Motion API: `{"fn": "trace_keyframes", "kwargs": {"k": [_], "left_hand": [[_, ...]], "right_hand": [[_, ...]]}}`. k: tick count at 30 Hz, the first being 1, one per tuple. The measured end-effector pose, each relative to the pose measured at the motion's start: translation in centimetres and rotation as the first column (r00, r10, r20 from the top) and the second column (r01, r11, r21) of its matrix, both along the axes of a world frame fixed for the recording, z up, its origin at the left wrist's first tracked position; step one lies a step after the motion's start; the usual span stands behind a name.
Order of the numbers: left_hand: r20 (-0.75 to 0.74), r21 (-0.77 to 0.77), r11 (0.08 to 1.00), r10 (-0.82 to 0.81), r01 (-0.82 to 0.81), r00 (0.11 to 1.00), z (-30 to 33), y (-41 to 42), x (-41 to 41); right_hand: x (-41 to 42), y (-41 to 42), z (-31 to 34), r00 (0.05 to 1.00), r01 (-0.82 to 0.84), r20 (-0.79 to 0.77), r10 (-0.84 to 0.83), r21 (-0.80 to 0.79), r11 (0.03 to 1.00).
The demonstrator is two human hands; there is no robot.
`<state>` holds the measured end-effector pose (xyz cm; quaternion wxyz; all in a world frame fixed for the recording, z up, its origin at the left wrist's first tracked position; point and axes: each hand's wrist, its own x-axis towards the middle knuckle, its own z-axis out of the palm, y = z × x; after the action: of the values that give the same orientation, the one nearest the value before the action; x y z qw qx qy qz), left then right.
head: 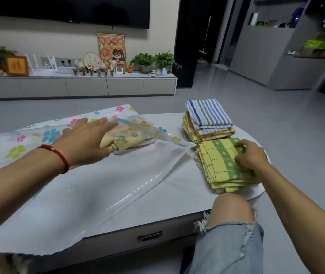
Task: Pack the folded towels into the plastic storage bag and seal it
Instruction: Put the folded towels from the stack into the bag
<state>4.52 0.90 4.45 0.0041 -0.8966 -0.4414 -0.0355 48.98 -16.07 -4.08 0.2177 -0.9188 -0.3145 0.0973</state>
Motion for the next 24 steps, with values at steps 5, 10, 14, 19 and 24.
{"fn": "trace_keyframes", "kwargs": {"k": [5,10,14,19,24], "left_hand": [[-0.132,0.124,0.992,0.045,-0.029,0.990,0.1,-1.3,-1.9],[-0.213,0.137,0.986,0.126,-0.098,0.969,0.1,-2.4,-5.8],[-0.311,0.050,0.986,0.168,-0.161,0.935,-0.8,-3.4,-9.6],[-0.335,-0.082,0.979,0.152,-0.189,0.930,-0.6,-4.0,-12.2],[-0.350,0.053,0.992,0.126,-0.115,0.928,2.2,-3.8,-13.3]], "right_hand": [[1.3,0.1,2.5,0.769,-0.074,-0.632,0.095,0.060,0.995],[-1.3,0.1,4.8,0.573,-0.175,-0.753,0.323,0.272,0.946],[-5.6,0.3,5.8,0.405,-0.234,-0.792,0.458,0.394,0.889],[-12.4,1.5,5.8,0.141,-0.342,-0.845,0.515,0.447,0.827],[-22.2,4.1,3.9,-0.133,-0.395,-0.845,0.518,0.524,0.754]]}}
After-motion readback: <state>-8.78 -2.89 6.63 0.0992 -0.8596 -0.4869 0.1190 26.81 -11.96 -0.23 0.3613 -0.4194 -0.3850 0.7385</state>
